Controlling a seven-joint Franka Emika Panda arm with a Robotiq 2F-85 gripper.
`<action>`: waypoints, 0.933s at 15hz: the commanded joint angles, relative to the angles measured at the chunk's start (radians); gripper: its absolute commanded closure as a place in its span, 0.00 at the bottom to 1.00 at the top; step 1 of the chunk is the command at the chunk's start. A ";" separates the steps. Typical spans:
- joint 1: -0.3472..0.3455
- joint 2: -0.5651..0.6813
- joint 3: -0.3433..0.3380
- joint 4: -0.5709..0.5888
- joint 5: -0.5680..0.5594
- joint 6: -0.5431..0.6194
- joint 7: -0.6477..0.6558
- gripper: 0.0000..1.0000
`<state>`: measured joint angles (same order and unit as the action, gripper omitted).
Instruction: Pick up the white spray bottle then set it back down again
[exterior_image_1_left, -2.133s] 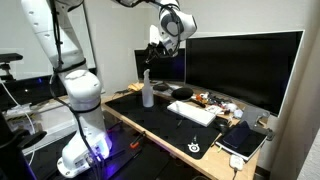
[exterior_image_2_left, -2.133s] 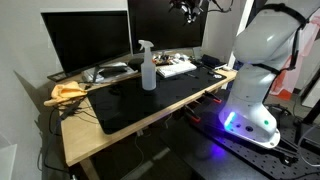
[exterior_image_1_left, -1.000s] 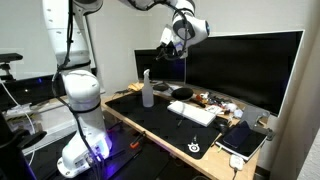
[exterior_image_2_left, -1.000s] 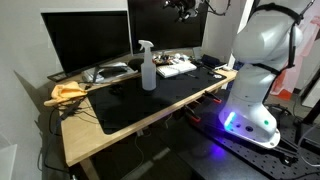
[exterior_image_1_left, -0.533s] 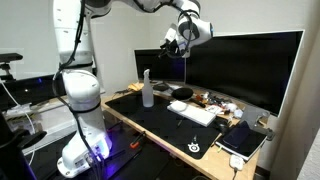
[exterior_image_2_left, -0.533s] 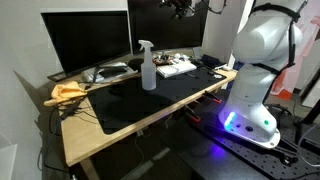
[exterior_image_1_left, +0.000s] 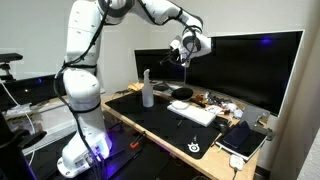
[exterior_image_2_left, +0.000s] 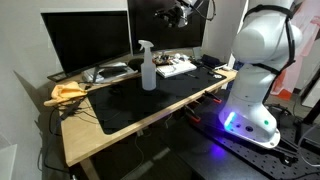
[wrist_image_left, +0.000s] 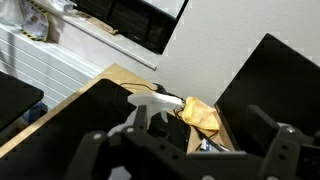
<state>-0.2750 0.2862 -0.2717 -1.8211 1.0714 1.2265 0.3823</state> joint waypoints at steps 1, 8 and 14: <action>0.013 0.032 0.013 0.029 -0.006 -0.036 0.069 0.00; 0.046 0.048 0.024 0.003 -0.031 -0.031 0.115 0.00; 0.061 0.083 0.029 0.003 -0.039 -0.017 0.134 0.00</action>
<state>-0.2190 0.3567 -0.2457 -1.8208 1.0363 1.2192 0.4792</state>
